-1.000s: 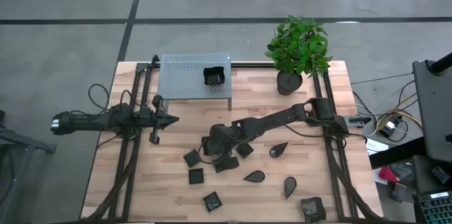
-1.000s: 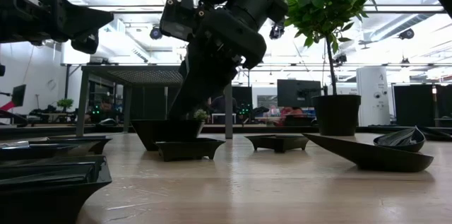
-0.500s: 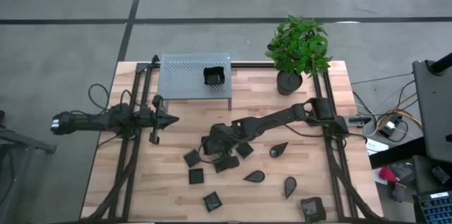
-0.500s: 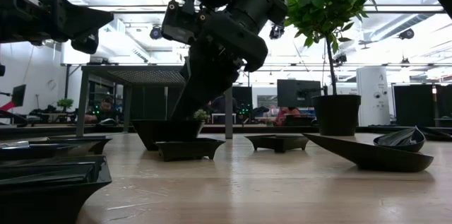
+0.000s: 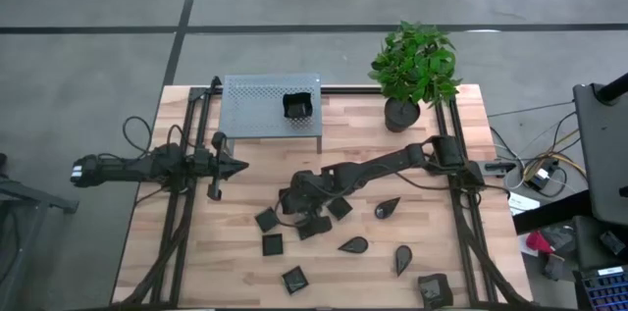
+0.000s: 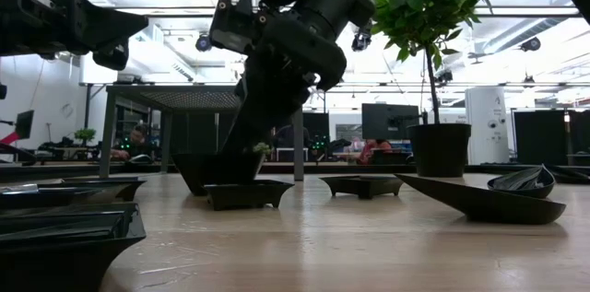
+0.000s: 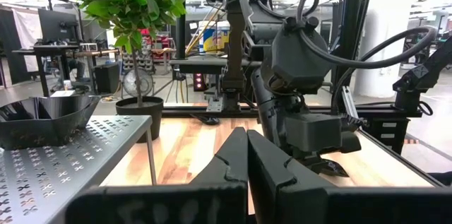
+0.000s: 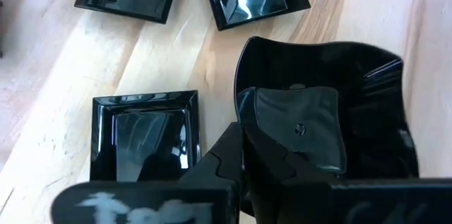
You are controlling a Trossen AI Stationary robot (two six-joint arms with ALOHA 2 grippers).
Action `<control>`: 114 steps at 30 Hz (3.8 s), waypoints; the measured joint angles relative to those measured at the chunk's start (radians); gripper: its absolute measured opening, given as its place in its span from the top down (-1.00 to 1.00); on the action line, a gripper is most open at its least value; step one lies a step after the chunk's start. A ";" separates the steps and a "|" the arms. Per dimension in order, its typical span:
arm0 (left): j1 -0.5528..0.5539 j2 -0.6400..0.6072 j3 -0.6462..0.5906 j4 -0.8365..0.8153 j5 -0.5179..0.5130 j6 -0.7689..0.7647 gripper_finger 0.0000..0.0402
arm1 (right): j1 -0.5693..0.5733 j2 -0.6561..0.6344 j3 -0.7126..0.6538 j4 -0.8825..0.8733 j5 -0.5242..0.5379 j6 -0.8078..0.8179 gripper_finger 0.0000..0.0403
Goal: Pick & Place Mini shaped plates
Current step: Stack the distorted square plate on top of the distorted square plate on the shelf
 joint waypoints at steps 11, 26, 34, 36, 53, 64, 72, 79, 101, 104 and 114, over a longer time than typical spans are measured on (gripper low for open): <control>0.000 0.000 0.000 0.000 0.000 0.000 1.00 | -0.008 -0.005 0.038 -0.024 -0.061 -0.003 0.96; 0.000 0.000 0.000 0.000 0.000 0.000 1.00 | -0.072 -0.004 0.066 -0.076 -0.296 0.068 0.96; 0.000 0.000 0.000 0.000 0.000 0.000 1.00 | -0.077 -0.002 0.059 -0.072 -0.392 0.081 0.96; 0.000 0.000 0.000 0.000 0.000 0.000 1.00 | -0.077 -0.002 0.057 -0.068 -0.393 0.087 0.96; 0.000 0.000 0.000 0.000 0.000 0.000 1.00 | -0.083 0.000 0.032 -0.059 -0.481 0.095 0.96; 0.000 0.000 0.000 0.000 0.000 0.000 1.00 | -0.083 0.000 0.032 -0.041 -0.492 0.082 0.96; 0.000 0.000 0.000 0.000 0.000 0.000 1.00 | -0.083 0.000 0.032 -0.038 -0.492 0.079 0.96; 0.000 0.000 0.000 0.000 0.000 0.000 1.00 | -0.083 0.000 0.032 -0.038 -0.493 0.080 0.96; 0.000 0.000 0.000 0.000 0.000 0.000 1.00 | -0.074 0.000 0.028 -0.035 -0.489 0.089 0.78; 0.000 0.000 0.000 0.000 0.000 0.000 1.00 | -0.073 0.000 0.028 -0.035 -0.484 0.089 0.78; 0.000 0.000 0.000 0.000 0.000 0.000 1.00 | -0.050 0.001 0.017 -0.023 -0.452 0.064 0.70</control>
